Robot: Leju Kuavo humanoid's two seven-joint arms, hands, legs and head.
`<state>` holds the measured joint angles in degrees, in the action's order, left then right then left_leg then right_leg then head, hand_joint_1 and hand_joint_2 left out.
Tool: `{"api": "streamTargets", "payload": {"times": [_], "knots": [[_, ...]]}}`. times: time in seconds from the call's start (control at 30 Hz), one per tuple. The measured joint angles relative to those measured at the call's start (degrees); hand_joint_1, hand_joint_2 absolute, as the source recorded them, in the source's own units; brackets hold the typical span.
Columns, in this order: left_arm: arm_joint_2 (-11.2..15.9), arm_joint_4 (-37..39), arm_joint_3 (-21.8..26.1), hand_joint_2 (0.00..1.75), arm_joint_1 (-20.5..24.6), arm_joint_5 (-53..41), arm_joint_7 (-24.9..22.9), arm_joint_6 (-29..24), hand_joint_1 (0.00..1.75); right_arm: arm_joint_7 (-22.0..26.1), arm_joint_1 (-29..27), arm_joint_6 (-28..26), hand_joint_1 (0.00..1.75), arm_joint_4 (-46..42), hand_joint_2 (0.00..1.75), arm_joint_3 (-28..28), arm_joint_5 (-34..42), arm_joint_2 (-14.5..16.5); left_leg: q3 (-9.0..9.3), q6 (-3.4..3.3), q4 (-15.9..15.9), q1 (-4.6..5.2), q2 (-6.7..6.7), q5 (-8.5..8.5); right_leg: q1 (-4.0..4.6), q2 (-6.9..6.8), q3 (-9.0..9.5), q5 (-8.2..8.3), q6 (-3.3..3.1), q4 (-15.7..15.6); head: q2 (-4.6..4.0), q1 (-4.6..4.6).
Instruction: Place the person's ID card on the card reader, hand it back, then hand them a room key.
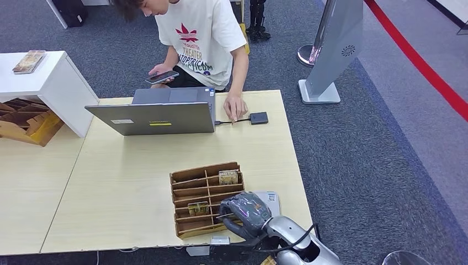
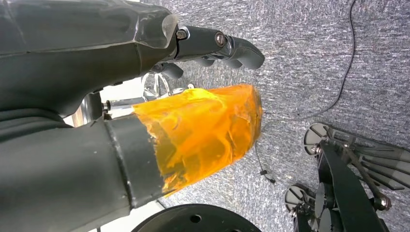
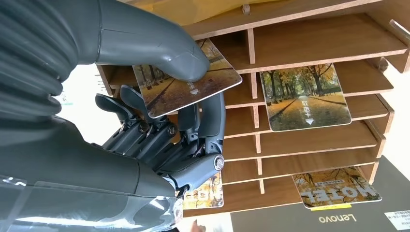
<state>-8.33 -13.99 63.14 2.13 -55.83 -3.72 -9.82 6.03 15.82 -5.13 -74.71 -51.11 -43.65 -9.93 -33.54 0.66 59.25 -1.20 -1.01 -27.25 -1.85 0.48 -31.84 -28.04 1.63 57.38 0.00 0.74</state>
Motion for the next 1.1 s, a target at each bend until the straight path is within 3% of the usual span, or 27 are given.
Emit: {"api": "streamTargets", "payload": {"times": [0.2,0.43,0.63,0.87,1.1], "knots": [[-0.15,-0.01,0.99,0.0,-0.02,-0.04,0.32,0.04,0.0,-0.03,-0.17,-3.57,1.75,-4.79,1.75,3.16,4.26,1.13,0.0,0.0,0.0,0.0,0.0,0.0,0.0,0.0,-0.02,0.0,0.0,0.0,0.0,0.01],[-0.46,-0.02,2.38,0.0,-0.04,-0.36,1.26,-0.3,0.0,2.74,-0.74,-5.89,1.75,-19.54,1.75,13.02,18.6,3.34,0.0,0.0,0.0,0.0,0.0,0.0,0.0,0.0,-0.02,0.0,0.0,0.0,0.0,0.01],[-0.49,-0.02,2.51,0.0,0.02,-1.42,1.58,-0.27,0.0,4.72,-0.51,-6.49,1.75,-25.76,1.75,17.86,21.68,4.38,0.0,0.01,0.0,0.0,0.0,0.0,0.0,0.0,-0.01,0.02,-0.02,0.0,0.0,0.01],[-0.45,-0.01,2.51,0.0,0.41,-3.81,1.64,0.47,0.0,3.39,5.4,-2.98,1.75,-23.85,1.75,17.93,22.29,7.16,0.0,0.08,-0.01,0.0,0.01,0.09,0.01,0.02,-0.03,0.04,-0.06,0.09,0.0,0.0],[-0.11,0.0,1.92,0.0,1.46,-7.73,1.44,1.08,0.0,-1.87,16.97,-2.13,1.75,-11.06,1.75,15.02,17.55,13.25,0.01,0.14,-0.01,-0.01,0.0,0.22,0.01,0.02,-0.07,0.1,-0.14,0.19,0.0,0.02]]}}
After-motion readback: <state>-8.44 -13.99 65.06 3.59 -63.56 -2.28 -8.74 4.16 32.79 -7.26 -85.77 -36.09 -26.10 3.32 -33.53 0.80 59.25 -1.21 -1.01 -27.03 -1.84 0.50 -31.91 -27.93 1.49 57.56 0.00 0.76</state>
